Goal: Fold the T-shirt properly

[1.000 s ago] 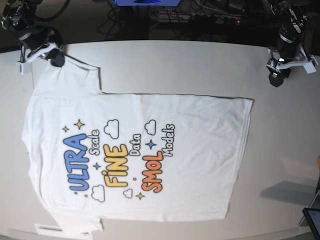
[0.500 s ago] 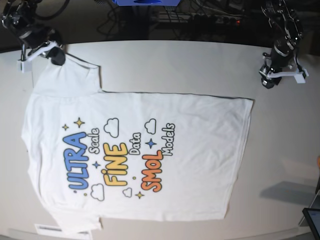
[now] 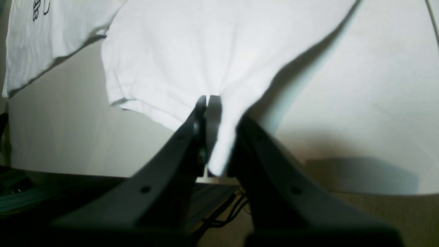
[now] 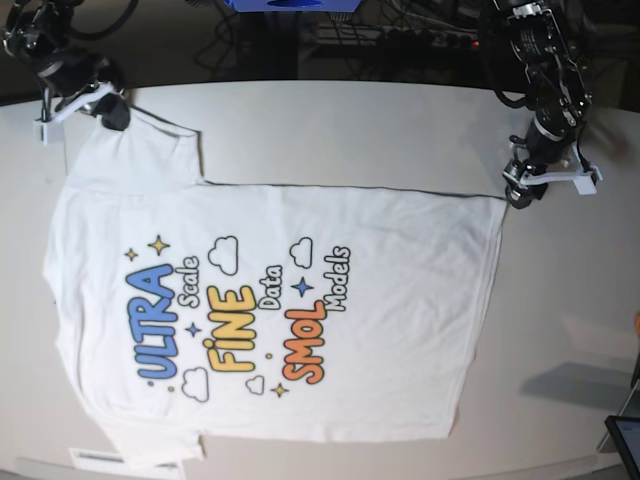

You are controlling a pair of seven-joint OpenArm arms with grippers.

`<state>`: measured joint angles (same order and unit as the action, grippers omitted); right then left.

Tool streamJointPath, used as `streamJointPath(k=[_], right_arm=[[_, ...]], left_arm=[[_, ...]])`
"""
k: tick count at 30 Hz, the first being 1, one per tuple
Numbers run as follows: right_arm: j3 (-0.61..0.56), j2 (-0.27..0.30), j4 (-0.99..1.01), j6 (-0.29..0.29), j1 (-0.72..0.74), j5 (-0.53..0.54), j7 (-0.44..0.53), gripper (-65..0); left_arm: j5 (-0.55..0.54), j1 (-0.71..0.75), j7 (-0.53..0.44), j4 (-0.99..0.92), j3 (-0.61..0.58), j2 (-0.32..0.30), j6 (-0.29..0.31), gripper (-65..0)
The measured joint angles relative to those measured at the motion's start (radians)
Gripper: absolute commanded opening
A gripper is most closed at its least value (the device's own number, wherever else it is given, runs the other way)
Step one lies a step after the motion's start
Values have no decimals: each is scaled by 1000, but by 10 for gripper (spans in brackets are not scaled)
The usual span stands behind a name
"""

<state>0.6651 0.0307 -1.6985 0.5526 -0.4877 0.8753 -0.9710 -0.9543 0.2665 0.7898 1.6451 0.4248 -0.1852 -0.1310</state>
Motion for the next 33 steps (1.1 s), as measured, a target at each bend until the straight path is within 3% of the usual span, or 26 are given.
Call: streamJointPath(k=[10, 18, 33], right_arm=[[0, 0, 0, 0, 3, -1, 0, -643], [0, 2, 0, 0, 3, -1, -1, -643], [0, 2, 0, 0, 5, -3, -1, -643]], left_arm=[[-18, -107, -73, -134, -82, 1, 27, -302], [-53, -81, -107, -123, -124, 58, 61, -302], [-70, -47, -98, -97, -118, 61, 76, -302]])
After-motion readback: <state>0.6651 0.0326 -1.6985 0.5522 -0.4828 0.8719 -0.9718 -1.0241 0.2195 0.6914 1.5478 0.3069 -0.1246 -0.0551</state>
